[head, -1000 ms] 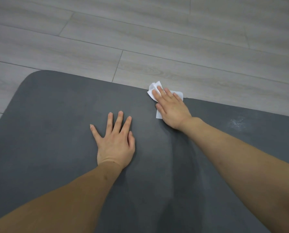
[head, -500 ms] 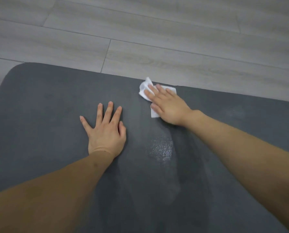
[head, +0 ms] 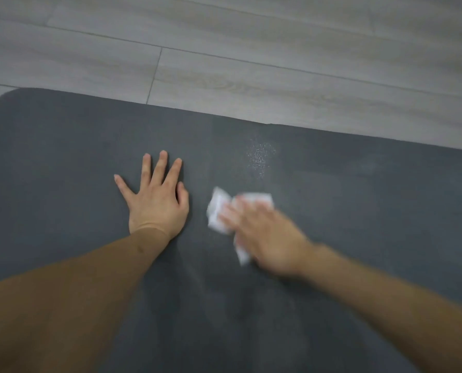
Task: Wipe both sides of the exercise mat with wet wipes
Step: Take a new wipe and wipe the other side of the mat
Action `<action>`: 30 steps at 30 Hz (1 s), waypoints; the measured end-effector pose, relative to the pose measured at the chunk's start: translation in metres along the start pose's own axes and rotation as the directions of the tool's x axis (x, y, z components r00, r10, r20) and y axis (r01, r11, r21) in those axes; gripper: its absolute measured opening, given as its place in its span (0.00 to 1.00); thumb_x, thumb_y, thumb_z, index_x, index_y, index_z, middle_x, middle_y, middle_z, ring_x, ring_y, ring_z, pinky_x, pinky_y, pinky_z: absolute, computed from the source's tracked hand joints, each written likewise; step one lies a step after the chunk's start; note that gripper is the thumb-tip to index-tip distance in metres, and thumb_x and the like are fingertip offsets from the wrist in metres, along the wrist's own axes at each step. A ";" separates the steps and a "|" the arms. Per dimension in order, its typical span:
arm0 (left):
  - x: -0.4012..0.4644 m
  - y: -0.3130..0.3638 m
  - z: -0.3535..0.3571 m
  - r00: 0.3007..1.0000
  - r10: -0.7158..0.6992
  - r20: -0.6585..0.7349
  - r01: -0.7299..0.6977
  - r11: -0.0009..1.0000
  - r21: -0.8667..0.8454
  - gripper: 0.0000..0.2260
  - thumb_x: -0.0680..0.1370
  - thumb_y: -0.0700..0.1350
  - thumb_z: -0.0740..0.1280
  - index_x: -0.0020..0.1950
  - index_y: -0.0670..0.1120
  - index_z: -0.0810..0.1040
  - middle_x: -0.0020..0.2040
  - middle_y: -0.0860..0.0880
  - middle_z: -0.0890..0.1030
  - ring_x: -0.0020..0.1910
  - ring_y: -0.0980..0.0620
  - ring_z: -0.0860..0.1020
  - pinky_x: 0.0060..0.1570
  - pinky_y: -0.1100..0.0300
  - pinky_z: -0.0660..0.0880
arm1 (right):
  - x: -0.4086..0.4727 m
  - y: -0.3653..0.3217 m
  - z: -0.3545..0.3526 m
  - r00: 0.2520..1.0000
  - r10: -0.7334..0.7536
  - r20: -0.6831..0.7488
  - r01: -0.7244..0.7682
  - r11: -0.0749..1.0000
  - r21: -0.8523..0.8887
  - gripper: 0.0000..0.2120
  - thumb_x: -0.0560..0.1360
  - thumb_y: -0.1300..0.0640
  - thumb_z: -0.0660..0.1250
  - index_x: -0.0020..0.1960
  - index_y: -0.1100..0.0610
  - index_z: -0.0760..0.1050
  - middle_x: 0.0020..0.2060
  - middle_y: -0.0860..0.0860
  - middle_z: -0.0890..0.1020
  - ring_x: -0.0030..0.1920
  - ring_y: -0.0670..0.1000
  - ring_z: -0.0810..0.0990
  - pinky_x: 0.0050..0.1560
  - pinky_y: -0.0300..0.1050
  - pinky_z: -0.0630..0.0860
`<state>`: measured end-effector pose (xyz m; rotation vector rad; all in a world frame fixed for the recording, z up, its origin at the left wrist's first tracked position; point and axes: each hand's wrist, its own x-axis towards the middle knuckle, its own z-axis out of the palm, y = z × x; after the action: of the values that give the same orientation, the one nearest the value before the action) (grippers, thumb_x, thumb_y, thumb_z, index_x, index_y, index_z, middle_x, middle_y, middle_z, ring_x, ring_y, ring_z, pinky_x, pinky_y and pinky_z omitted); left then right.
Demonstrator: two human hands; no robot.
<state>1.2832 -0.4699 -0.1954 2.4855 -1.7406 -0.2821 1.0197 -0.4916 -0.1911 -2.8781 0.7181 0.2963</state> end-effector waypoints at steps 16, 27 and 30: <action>-0.002 0.000 -0.001 0.999 0.012 0.046 -0.013 1.000 0.015 0.24 0.84 0.53 0.48 0.81 0.58 0.56 0.83 0.55 0.51 0.82 0.50 0.44 0.72 0.24 0.40 | -0.074 -0.088 0.019 1.000 -0.004 -0.011 0.006 0.988 0.152 0.26 0.87 0.45 0.51 0.84 0.46 0.54 0.84 0.47 0.54 0.84 0.54 0.49 0.81 0.58 0.53; 0.017 0.008 -0.011 0.930 -0.131 0.344 0.109 0.991 0.082 0.25 0.84 0.58 0.44 0.81 0.65 0.40 0.81 0.61 0.33 0.80 0.53 0.32 0.71 0.26 0.34 | -0.057 0.140 -0.012 0.484 0.873 0.058 -0.835 0.441 0.330 0.28 0.86 0.46 0.41 0.84 0.48 0.41 0.84 0.50 0.41 0.83 0.58 0.41 0.81 0.61 0.43; 0.019 0.007 -0.013 0.920 -0.127 0.370 0.104 0.991 0.080 0.25 0.84 0.58 0.45 0.81 0.65 0.40 0.80 0.61 0.32 0.80 0.53 0.31 0.70 0.27 0.34 | -0.027 0.040 -0.005 0.731 0.682 -0.009 -0.661 0.712 0.238 0.30 0.85 0.46 0.44 0.85 0.52 0.42 0.84 0.53 0.42 0.83 0.62 0.43 0.79 0.67 0.49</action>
<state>1.2856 -0.4902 -0.1837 2.7235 -1.7457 -0.7747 0.9777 -0.5153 -0.1838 -2.3150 1.7013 0.1390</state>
